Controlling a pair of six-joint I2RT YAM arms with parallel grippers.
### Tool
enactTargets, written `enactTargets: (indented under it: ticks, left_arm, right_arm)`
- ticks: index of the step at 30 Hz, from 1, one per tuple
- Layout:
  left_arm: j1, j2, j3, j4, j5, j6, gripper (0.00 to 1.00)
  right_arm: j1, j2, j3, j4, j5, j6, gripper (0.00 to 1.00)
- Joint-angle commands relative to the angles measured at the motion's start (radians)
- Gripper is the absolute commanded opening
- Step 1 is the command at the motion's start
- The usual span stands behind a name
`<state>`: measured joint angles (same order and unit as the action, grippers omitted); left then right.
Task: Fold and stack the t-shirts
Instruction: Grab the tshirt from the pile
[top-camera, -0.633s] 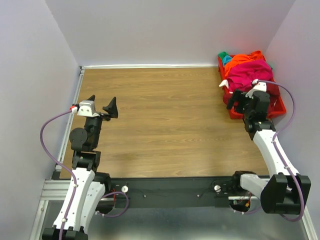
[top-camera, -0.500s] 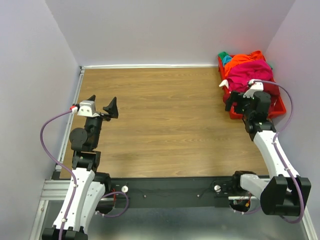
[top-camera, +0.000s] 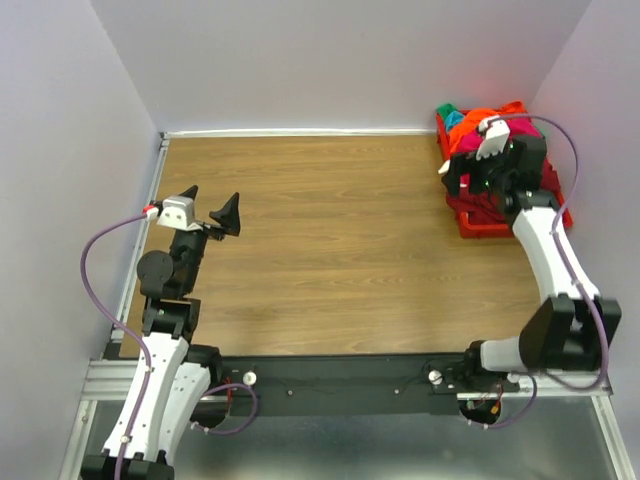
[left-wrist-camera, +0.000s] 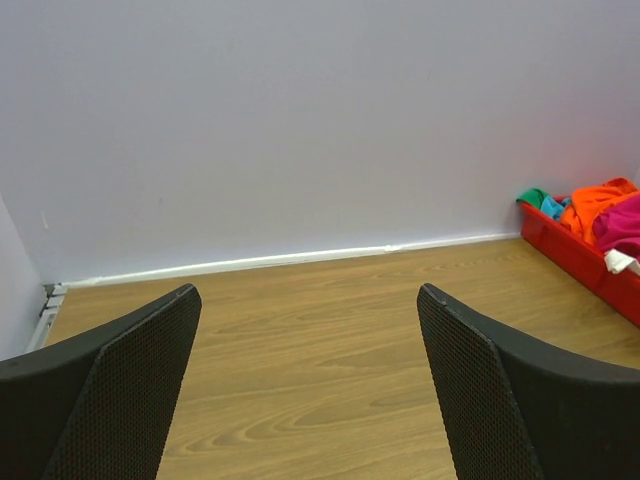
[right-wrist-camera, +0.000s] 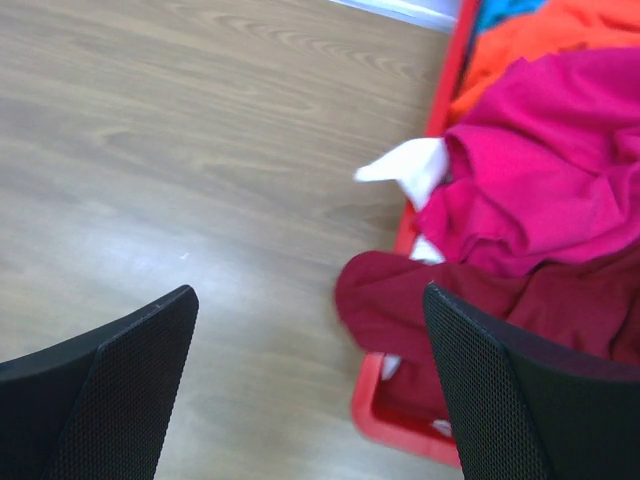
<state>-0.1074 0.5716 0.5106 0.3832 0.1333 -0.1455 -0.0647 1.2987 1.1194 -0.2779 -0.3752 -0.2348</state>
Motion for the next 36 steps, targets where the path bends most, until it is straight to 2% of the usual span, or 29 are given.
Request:
enactTargets:
  ticks: [1, 2, 8, 15, 19, 22, 24, 27, 30, 36]
  left_arm:
    - [-0.009, 0.002, 0.026, -0.035, 0.022, 0.015, 0.96]
    - [-0.012, -0.002, 0.028, -0.035, 0.019, 0.015, 0.96]
    - [-0.025, -0.015, 0.026, -0.035, 0.011, 0.021, 0.96]
    - [-0.037, -0.019, 0.026, -0.033, 0.011, 0.023, 0.96]
    - [-0.041, -0.016, 0.026, -0.033, 0.012, 0.024, 0.96]
    - [-0.041, -0.018, 0.026, -0.032, 0.012, 0.026, 0.96]
    - [-0.043, -0.015, 0.026, -0.032, 0.011, 0.026, 0.96]
    - [-0.044, -0.013, 0.026, -0.033, 0.011, 0.027, 0.95]
    - [-0.046, -0.009, 0.026, -0.032, 0.014, 0.024, 0.95]
    - [-0.049, -0.01, 0.026, -0.03, 0.022, 0.024, 0.95]
  right_arm:
    - [-0.033, 0.199, 0.167, -0.055, 0.131, 0.115, 1.0]
    - [-0.037, 0.233, 0.198, -0.06, 0.206, 0.133, 1.0]
    - [-0.066, 0.471, 0.408, -0.09, 0.37, 0.132, 0.98]
    - [-0.093, 0.671, 0.589, -0.187, 0.397, 0.068, 0.78]
    - [-0.093, 0.749, 0.651, -0.234, 0.397, 0.054, 0.68]
    - [-0.093, 0.793, 0.674, -0.239, 0.397, 0.054, 0.57]
    - [-0.093, 0.807, 0.689, -0.251, 0.395, 0.054, 0.29]
    - [-0.093, 0.778, 0.674, -0.25, 0.395, 0.04, 0.06]
    - [-0.093, 0.708, 0.652, -0.247, 0.387, 0.032, 0.01]
    - [-0.093, 0.558, 0.643, -0.244, 0.351, 0.031, 0.01]
